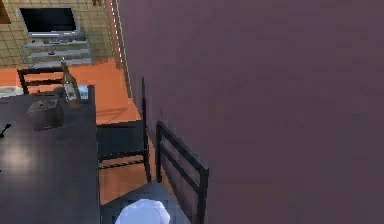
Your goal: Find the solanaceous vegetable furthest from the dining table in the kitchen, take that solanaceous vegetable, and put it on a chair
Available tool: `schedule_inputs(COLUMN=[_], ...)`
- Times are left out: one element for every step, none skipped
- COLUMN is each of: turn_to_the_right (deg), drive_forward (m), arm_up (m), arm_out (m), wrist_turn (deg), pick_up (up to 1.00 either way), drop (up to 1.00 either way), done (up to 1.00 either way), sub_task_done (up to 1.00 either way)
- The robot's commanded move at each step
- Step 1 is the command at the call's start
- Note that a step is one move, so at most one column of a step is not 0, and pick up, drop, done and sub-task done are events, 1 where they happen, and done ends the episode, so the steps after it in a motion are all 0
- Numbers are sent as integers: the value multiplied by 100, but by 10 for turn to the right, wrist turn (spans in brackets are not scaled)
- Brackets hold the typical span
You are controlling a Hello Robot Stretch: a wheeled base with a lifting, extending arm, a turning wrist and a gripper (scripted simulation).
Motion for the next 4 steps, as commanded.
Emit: schedule_inputs(turn_to_the_right=[150,30,-450,-240], drive_forward=[0,0,0,0], arm_up=[0,0,0,0], arm_out=[0,0,0,0], wrist_turn=[0,0,0,0], pick_up=[0,0,0,0], drop=[0,0,0,0], done=[0,0,0,0], sub_task_done=[0,0,0,0])
